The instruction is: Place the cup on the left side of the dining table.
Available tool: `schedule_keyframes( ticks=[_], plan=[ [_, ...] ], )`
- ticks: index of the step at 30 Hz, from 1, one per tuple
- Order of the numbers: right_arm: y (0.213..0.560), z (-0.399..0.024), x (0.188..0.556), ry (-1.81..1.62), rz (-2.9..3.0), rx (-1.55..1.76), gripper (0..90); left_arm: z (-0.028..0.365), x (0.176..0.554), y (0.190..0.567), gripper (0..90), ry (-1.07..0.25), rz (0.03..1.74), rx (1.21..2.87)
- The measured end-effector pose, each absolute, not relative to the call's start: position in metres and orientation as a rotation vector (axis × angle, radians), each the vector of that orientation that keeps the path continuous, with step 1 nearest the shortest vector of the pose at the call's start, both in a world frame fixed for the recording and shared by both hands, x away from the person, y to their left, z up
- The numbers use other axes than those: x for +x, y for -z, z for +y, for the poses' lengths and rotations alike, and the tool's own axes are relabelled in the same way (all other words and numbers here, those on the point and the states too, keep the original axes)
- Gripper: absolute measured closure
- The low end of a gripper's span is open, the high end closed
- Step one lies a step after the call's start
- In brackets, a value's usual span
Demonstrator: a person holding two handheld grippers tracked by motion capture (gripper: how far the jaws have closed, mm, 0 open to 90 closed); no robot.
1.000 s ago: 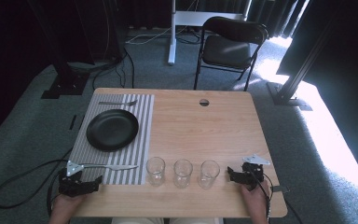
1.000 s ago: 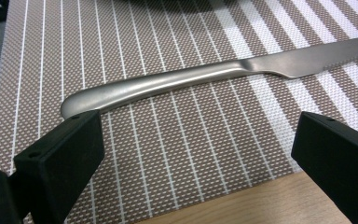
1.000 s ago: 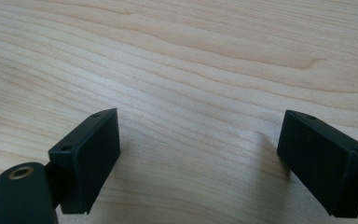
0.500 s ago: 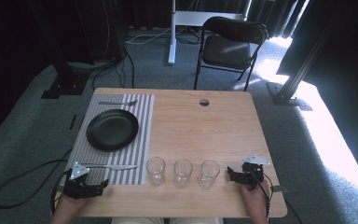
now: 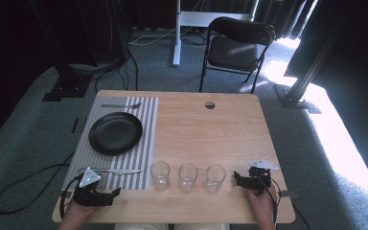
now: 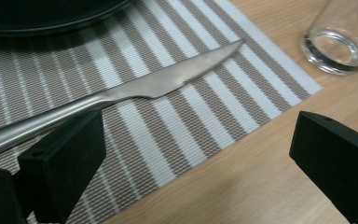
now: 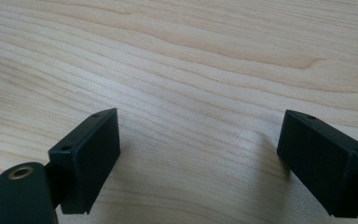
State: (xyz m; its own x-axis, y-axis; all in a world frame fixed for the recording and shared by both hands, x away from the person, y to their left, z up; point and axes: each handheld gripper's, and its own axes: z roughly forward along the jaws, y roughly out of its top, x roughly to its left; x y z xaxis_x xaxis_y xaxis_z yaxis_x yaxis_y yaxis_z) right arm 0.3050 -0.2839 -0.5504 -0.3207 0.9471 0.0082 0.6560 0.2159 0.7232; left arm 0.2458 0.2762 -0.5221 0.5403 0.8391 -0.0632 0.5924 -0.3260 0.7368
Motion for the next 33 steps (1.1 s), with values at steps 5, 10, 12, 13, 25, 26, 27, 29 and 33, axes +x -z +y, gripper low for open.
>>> schedule_keyframes(
  ticks=[5, 10, 12, 13, 25, 26, 27, 29, 33],
  plan=[
    [0.55, -0.284, 0.305, -0.887, 2.056, 1.481, 12.5, 0.264, 0.244, 0.52, 4.0, -0.419, 1.1, 2.068],
    [0.55, -0.284, 0.305, -0.887, 2.057, 1.482, 12.5, 0.255, 0.243, 0.52, 4.0, -0.406, 1.07, 2.082],
    [0.55, -0.284, 0.305, -0.887, 2.057, 1.481, 12.5, 0.253, 0.243, 0.519, 4.0, -0.388, 1.057, 2.077],
    [0.55, -0.284, 0.305, -0.887, 2.057, 1.482, 12.5, 0.25, 0.243, 0.519, 4.0, -0.383, 1.042, 2.072],
    [0.55, -0.284, 0.305, -0.887, 2.056, 1.482, 12.5, 0.23, 0.243, 0.518, 4.1, -0.357, 0.966, 2.106],
    [0.55, -0.284, 0.305, -0.887, 2.056, 1.482, 12.5, 0.23, 0.243, 0.518, 4.8, -0.357, 0.966, 2.106],
    [0.55, -0.284, 0.305, -0.887, 2.056, 1.482, 12.5, 0.229, 0.243, 0.518, 4.8, -0.35, 0.959, 2.099],
    [0.55, -0.284, 0.305, -0.887, 2.056, 1.483, 12.5, 0.224, 0.243, 0.517, 5.0, -0.339, 0.946, 2.104],
    [0.55, -0.284, 0.305, -0.887, 2.056, 1.482, 12.5, 0.22, 0.244, 0.518, 5.0, -0.331, 0.936, 2.109]
  ],
)
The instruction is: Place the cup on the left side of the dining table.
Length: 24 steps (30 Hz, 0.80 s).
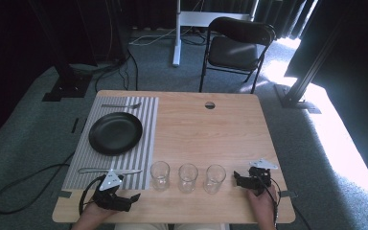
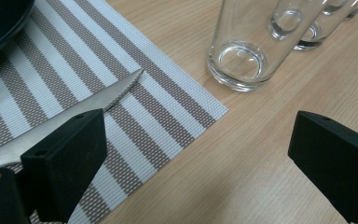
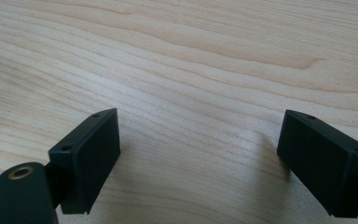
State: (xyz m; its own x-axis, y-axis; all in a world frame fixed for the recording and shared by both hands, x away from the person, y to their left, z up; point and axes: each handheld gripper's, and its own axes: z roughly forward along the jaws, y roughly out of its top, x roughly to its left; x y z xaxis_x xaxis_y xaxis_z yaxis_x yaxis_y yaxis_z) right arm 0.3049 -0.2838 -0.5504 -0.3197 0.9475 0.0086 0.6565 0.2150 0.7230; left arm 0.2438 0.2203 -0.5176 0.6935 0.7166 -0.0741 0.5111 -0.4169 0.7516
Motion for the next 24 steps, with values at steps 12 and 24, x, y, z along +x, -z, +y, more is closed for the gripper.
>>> schedule_keyframes(
  ticks=[12, 24],
  plan=[
    [0.55, -0.284, 0.305, -0.887, 2.056, 1.482, 12.5, 0.199, 0.245, 0.515, 5.0, -0.314, 0.866, 2.115],
    [0.55, -0.284, 0.305, -0.887, 2.056, 1.482, 12.5, 0.181, 0.249, 0.512, 5.0, -0.296, 0.825, 2.116]
  ],
)
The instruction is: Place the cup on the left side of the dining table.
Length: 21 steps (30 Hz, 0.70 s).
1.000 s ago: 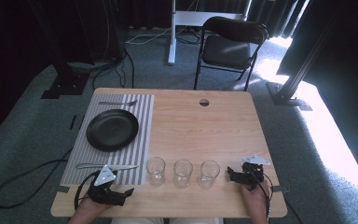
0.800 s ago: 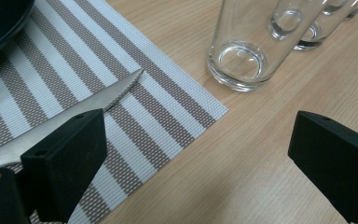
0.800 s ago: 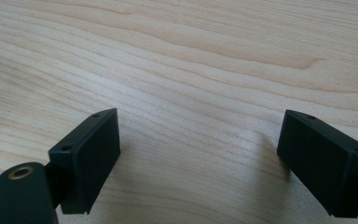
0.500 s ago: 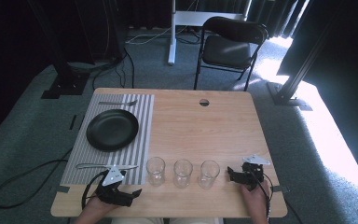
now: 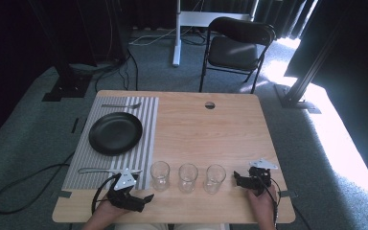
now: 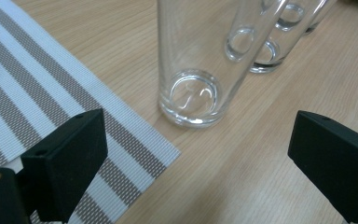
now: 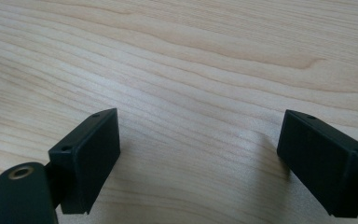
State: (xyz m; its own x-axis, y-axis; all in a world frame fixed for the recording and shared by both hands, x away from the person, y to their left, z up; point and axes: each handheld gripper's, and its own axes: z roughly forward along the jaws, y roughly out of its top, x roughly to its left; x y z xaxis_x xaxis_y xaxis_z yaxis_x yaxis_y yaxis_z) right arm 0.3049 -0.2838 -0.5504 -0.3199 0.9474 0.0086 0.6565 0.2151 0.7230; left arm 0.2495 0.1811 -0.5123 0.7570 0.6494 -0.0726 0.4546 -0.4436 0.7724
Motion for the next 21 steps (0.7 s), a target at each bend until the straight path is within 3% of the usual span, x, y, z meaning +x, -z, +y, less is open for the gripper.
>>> schedule_keyframes(
  ticks=[21],
  plan=[
    [0.55, -0.284, 0.305, -0.888, 2.057, 1.48, 12.6, 0.155, 0.259, 0.509, 6.8, -0.293, 0.794, 2.106]
  ],
)
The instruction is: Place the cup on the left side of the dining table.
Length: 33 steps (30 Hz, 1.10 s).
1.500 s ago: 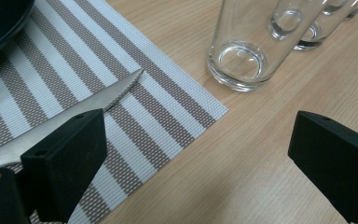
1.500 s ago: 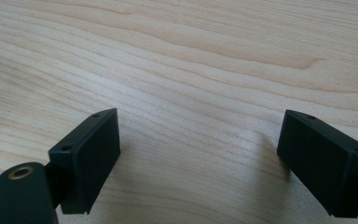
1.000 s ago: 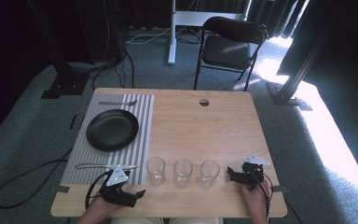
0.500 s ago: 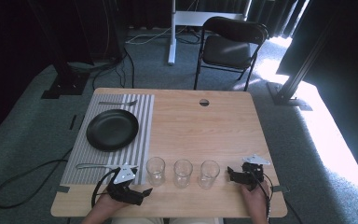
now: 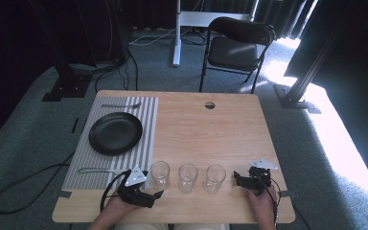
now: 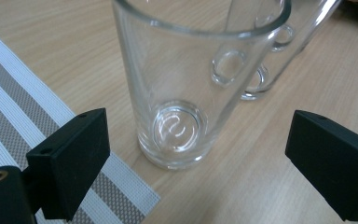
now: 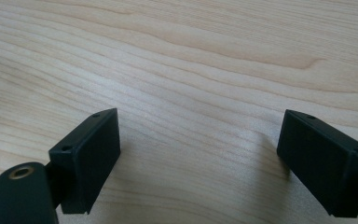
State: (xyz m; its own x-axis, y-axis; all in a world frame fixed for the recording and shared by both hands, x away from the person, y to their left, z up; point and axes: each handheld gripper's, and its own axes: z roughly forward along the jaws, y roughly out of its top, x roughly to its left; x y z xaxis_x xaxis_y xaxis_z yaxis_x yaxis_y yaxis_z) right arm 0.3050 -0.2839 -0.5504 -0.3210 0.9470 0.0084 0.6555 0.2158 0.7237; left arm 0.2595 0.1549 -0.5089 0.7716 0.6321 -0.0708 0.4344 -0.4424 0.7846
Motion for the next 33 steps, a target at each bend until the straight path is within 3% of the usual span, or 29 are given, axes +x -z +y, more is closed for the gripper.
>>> schedule_keyframes(
  ticks=[26, 28, 33],
  plan=[
    [0.55, -0.284, 0.305, -0.888, 2.059, 1.477, 12.7, 0.142, 0.27, 0.509, 7.1, -0.349, 0.8, 1.939],
    [0.55, -0.284, 0.305, -0.889, 2.059, 1.478, 12.7, 0.141, 0.27, 0.509, 12.7, -0.379, 0.796, 1.926],
    [0.55, -0.284, 0.305, -0.889, 2.06, 1.477, 12.7, 0.139, 0.27, 0.51, 14.6, -0.406, 0.783, 1.911]
  ],
)
